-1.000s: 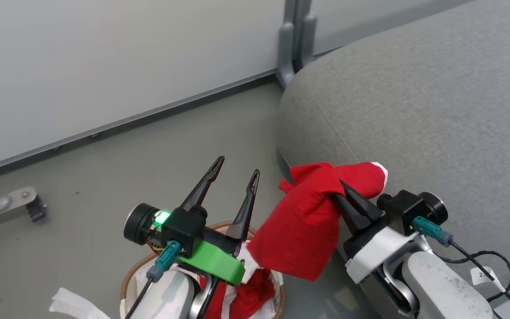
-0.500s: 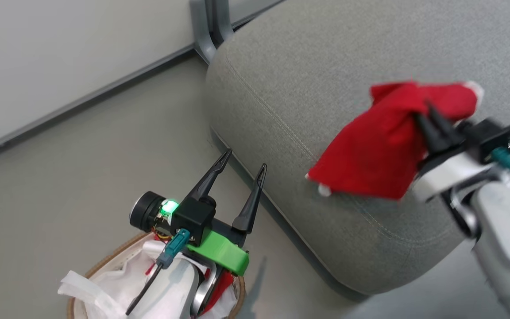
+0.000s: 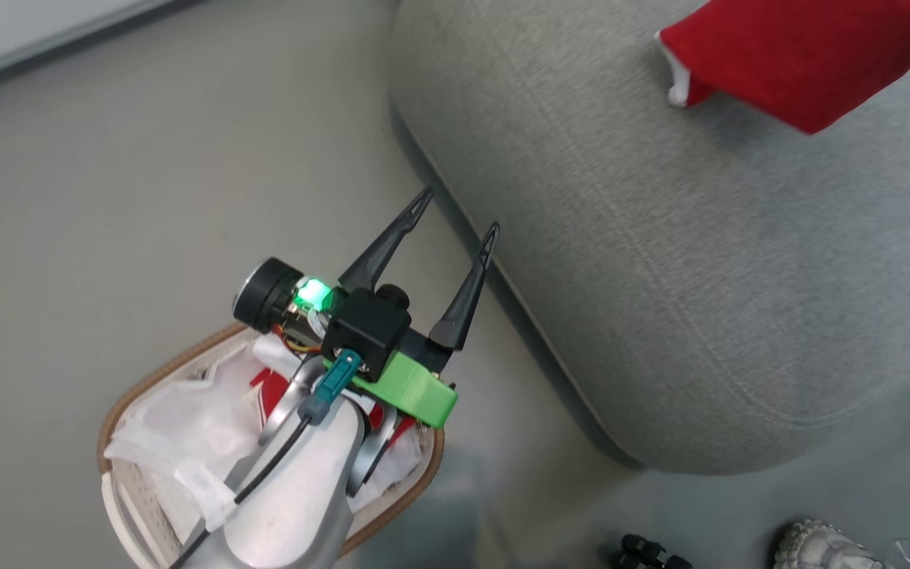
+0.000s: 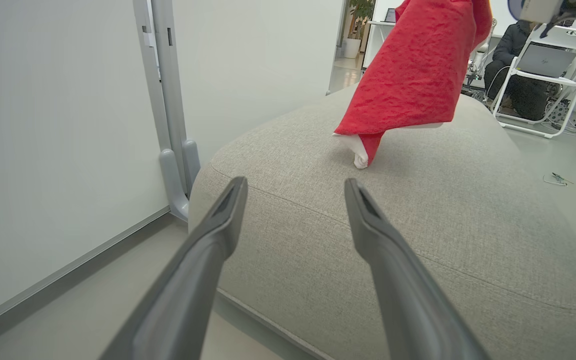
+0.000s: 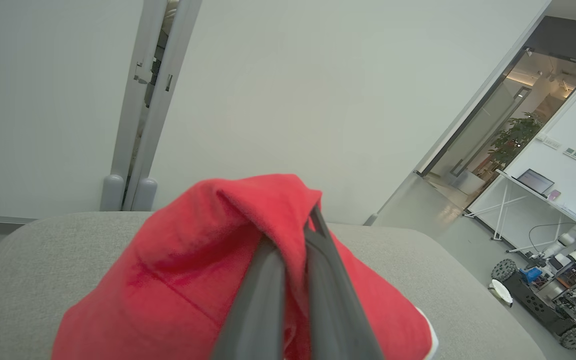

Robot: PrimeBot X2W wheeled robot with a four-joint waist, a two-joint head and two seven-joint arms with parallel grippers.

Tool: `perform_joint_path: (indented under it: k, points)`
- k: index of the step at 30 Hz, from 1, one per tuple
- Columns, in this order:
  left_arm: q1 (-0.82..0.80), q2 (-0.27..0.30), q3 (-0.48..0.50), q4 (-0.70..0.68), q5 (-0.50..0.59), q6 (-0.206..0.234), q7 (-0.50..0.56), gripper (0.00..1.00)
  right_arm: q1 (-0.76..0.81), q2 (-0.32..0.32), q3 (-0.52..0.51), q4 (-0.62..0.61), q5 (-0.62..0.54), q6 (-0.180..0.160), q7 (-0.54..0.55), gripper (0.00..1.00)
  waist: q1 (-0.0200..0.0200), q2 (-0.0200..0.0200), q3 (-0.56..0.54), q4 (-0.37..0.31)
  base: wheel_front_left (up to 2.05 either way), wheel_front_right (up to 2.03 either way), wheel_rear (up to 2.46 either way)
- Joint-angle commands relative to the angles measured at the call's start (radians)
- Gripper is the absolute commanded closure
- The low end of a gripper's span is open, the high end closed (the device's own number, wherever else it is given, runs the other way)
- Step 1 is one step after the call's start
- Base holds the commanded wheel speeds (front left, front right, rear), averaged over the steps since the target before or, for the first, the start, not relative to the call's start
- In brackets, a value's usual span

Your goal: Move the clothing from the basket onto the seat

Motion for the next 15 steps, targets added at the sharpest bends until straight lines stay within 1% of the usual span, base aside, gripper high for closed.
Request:
perform_joint_path:
  k: [1, 6, 10, 11, 12, 13, 15]
  points:
    - [-0.031, 0.008, -0.002, -0.002, 0.011, -0.003, -0.001, 0.0, -0.03, 0.001, -0.012, 0.014, -0.007, -0.001, -0.005, 1.0, -0.0001, -0.0001, 0.148, 0.115, 0.0, 0.0, 0.0]
    - [-0.073, 0.01, 0.001, -0.01, 0.02, -0.003, -0.001, 0.0, -0.087, 0.027, -0.076, 0.072, -0.013, -0.001, -0.005, 1.0, -0.0001, -0.0001, 0.213, 0.161, 0.0, 0.0, 0.0]
    - [-0.073, 0.008, 0.016, -0.01, 0.021, -0.004, -0.001, 0.0, -0.054, 0.061, -0.124, 0.12, -0.038, -0.001, -0.005, 1.0, -0.0001, -0.0001, 0.223, 0.185, 0.0, 0.0, 0.0]
    - [-0.07, 0.008, 0.019, -0.009, 0.021, -0.004, -0.001, 0.0, -0.041, 0.068, -0.135, 0.131, -0.045, -0.001, -0.005, 0.72, -0.0001, -0.0001, 0.221, 0.189, 0.0, 0.0, 0.0]
    - [-0.064, 0.008, 0.023, -0.007, 0.022, -0.004, -0.001, 0.0, -0.026, 0.079, -0.147, 0.14, -0.051, -0.001, -0.005, 0.2, -0.0001, -0.0001, 0.217, 0.192, 0.0, 0.0, 0.0]
    - [-0.058, 0.007, 0.026, -0.005, 0.022, -0.004, -0.001, 0.0, -0.014, 0.087, -0.158, 0.143, -0.056, -0.001, -0.005, 0.0, -0.0001, -0.0001, 0.21, 0.194, 0.0, 0.0, 0.0]
    - [-0.044, 0.007, 0.033, -0.003, 0.02, -0.004, -0.001, 0.0, 0.02, 0.101, -0.176, 0.138, -0.068, -0.001, -0.005, 0.0, -0.0001, -0.0001, 0.194, 0.195, 0.0, 0.0, 0.0]
